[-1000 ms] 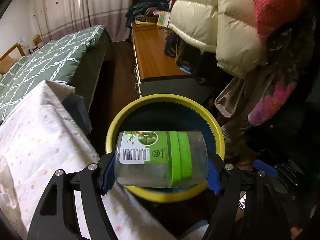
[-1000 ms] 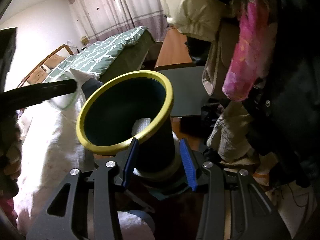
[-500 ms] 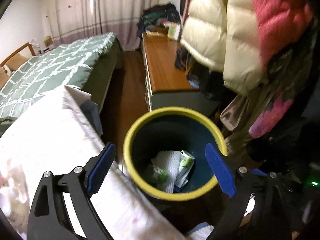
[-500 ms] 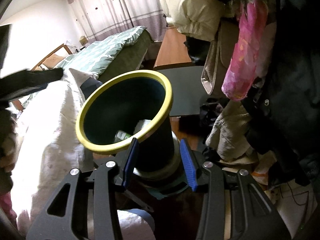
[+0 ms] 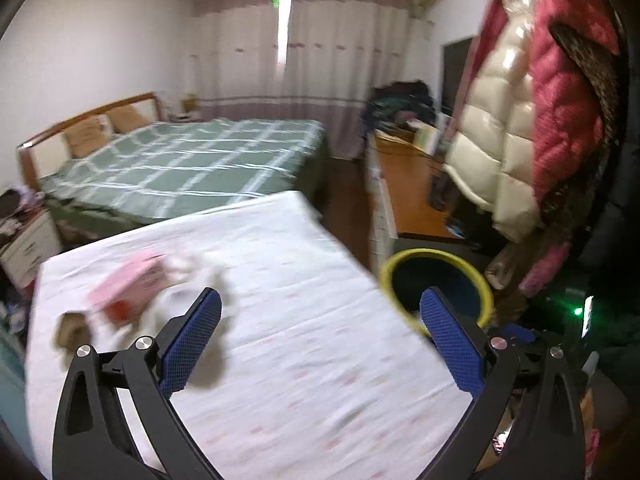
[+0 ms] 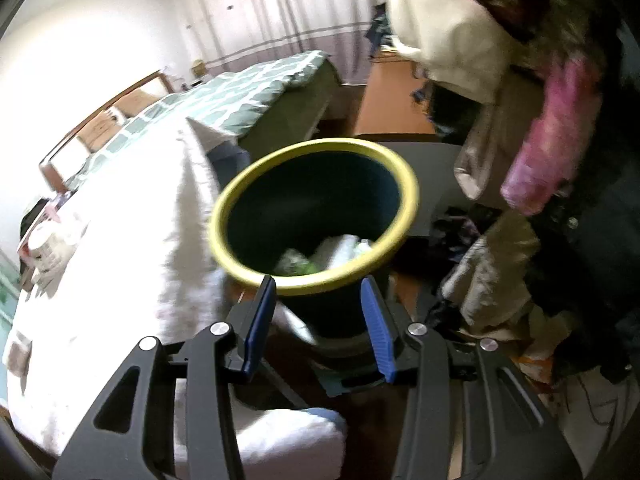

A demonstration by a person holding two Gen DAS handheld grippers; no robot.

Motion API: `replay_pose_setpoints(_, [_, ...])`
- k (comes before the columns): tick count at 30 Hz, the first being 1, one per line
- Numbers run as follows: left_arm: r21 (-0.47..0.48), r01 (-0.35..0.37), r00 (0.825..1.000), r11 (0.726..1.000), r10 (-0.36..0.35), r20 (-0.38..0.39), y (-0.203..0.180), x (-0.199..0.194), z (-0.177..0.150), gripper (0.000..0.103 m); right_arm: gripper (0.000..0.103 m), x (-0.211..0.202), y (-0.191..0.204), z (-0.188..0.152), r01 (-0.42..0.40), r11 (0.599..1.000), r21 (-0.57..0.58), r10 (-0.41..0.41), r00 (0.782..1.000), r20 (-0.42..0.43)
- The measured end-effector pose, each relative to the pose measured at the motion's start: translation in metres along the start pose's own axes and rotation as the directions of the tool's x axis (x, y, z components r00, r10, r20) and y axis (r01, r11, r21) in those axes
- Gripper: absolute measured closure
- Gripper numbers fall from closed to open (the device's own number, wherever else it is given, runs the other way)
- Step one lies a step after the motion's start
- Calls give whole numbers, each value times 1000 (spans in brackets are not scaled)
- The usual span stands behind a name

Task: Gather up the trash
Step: 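Move the right gripper to the white tissue beside the pink carton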

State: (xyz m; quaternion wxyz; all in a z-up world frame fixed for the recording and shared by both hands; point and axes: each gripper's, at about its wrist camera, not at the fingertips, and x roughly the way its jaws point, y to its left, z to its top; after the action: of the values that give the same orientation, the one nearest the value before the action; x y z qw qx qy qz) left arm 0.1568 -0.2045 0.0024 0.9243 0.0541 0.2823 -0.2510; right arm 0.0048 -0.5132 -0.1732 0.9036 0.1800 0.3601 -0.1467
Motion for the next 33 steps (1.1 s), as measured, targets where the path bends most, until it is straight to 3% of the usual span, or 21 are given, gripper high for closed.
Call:
replay_pose_setpoints(3, [-50,-89,996,995,89,12,37,-26,-21,5,60,2,25,4,-35,998,-48,34,999,-7])
replay_pose_setpoints(11, [-185,-223,975,957,219,-44,123,-64,-81,5,59,3,124,20,-170,961,-220,167,985,-34])
replay_pose_setpoints(16, [-235,-246,969,940,242,-46,149,-75,-101,5,59,7,194,25,-288,908,-306,274,958,-86])
replay_pose_setpoints(22, [-241,-280,959,929,283,-22,164,-90,-106,5,59,17,267,36,-365,852,-376,340,931,-133])
replay_pose_setpoints(33, [-274,-287,958,918,283,-52,184,-85,-113,5,59,116,348,103,-390,852,-348,301,911,-283])
